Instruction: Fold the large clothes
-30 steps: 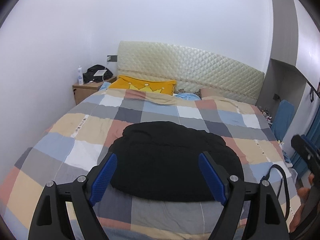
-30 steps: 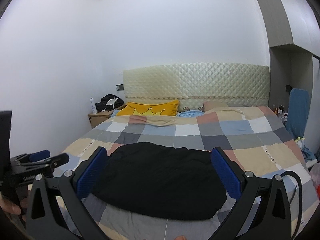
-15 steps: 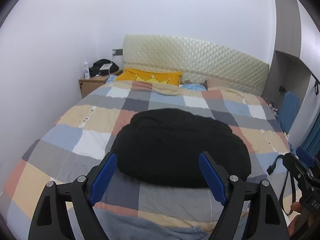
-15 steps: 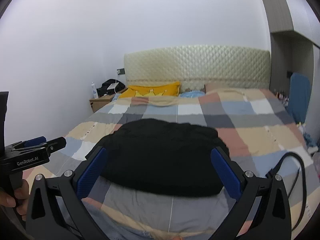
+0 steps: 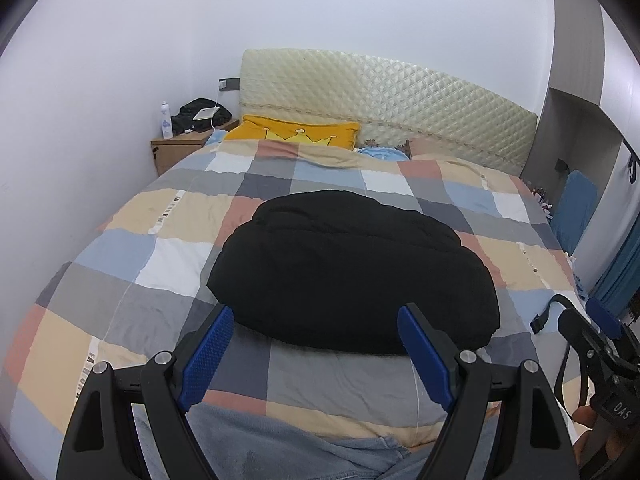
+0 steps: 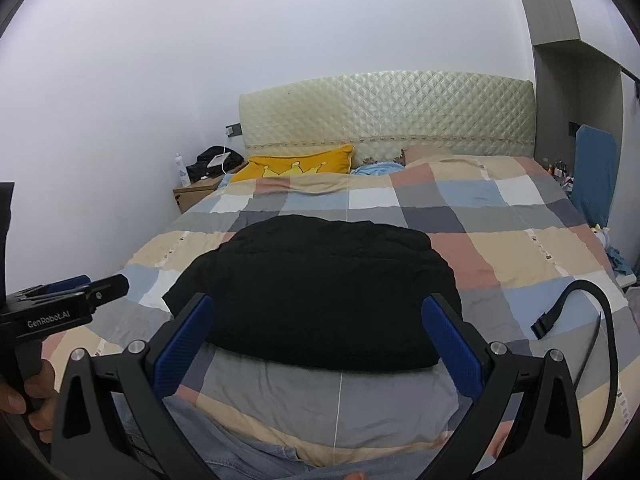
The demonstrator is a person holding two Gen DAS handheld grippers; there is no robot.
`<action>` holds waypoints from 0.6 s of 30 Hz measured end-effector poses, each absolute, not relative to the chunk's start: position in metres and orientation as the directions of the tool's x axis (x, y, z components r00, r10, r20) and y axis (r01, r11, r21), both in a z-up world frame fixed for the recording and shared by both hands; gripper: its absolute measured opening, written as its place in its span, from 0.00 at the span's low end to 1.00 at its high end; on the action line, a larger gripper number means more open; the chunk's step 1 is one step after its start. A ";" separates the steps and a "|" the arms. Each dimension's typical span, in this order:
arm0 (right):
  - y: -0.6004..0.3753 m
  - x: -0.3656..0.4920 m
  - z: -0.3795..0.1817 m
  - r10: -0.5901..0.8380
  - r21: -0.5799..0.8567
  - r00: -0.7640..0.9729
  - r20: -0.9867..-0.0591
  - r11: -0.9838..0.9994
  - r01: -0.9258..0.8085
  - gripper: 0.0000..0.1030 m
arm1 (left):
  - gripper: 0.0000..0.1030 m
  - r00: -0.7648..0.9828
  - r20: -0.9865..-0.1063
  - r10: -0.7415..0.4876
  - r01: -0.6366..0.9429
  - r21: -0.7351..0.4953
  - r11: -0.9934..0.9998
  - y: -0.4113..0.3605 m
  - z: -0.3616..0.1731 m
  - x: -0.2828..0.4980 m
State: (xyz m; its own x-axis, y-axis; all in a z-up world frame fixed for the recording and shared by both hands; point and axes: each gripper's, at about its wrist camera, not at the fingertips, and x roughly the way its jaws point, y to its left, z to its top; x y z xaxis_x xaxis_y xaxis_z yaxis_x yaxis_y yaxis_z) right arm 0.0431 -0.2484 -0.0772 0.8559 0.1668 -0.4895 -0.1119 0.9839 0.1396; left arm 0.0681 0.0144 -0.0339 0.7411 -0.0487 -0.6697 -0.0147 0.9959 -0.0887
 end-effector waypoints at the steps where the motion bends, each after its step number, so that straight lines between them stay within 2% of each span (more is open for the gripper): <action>1: -0.249 0.043 -0.079 0.169 0.144 0.854 -0.493 0.983 -0.111 1.00 | 0.81 0.740 -0.671 -0.048 -0.015 -0.088 0.996 0.014 -0.034 0.068; 18: -0.249 0.046 -0.082 0.164 0.144 0.852 -0.498 0.984 -0.106 1.00 | 0.81 0.726 -0.686 -0.051 -0.010 -0.085 0.996 0.013 -0.041 0.074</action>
State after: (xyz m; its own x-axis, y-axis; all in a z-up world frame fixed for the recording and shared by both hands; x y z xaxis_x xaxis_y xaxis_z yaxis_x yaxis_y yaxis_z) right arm 0.0459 -0.2491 -0.0823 0.8517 0.1643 -0.4977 -0.1058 0.9839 0.1438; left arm 0.0736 0.0132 -0.0411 0.7262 -0.0509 -0.6856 -0.0100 0.9964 -0.0846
